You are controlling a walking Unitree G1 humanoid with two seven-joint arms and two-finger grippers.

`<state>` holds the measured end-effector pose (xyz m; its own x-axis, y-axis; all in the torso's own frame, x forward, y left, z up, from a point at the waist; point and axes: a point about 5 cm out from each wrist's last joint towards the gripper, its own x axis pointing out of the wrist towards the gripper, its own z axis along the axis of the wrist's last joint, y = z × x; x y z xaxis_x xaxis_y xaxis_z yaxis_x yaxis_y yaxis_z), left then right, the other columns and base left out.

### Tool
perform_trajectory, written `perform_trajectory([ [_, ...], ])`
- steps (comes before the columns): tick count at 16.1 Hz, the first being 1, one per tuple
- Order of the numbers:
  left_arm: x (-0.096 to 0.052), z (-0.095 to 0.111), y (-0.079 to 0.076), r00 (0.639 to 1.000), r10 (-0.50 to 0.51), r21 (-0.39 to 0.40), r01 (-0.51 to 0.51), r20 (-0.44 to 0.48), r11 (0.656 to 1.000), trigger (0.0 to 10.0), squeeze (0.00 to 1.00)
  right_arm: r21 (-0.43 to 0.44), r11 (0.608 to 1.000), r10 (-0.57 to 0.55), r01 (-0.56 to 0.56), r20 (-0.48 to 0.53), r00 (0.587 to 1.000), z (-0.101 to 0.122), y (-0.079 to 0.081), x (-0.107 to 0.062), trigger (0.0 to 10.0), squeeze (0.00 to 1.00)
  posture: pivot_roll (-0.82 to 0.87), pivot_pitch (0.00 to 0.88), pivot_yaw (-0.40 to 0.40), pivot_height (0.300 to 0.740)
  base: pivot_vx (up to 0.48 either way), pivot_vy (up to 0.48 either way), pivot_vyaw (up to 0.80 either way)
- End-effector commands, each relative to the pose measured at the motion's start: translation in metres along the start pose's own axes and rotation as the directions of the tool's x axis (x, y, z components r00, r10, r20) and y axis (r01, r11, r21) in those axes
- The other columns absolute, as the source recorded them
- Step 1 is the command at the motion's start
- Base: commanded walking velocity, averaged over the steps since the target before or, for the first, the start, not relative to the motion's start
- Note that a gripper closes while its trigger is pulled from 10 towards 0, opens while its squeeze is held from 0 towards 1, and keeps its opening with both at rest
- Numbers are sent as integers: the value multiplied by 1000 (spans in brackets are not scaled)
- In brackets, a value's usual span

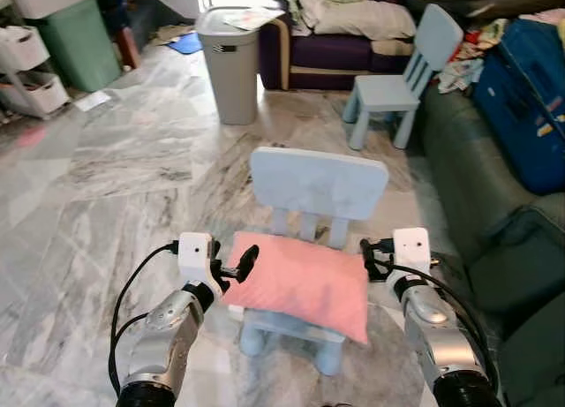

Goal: Move the pillow to the sofa

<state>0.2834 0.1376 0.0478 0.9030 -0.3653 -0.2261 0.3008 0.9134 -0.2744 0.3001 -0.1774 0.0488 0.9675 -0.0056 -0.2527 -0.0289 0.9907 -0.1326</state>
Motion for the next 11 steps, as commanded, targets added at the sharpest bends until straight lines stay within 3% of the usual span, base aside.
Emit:
perform_trajectory([
  [1,0,-2,3,1000,11,0,-11,-13,1000,10000,0,5,1000,5,-5,-6,1000,-1,0,1,10000,0,-16,92,26,740,0,0,0],
  [6,-1,-4,5,1000,18,8,-17,-18,1000,10000,0,20,1000,7,-6,-9,1000,-1,3,0,10000,0,-14,94,25,740,0,0,0],
  [11,-1,-3,3,1000,0,17,1,-15,1000,10000,0,17,1000,2,-2,-15,1000,-2,3,0,10000,0,-16,96,30,740,0,0,-788],
])
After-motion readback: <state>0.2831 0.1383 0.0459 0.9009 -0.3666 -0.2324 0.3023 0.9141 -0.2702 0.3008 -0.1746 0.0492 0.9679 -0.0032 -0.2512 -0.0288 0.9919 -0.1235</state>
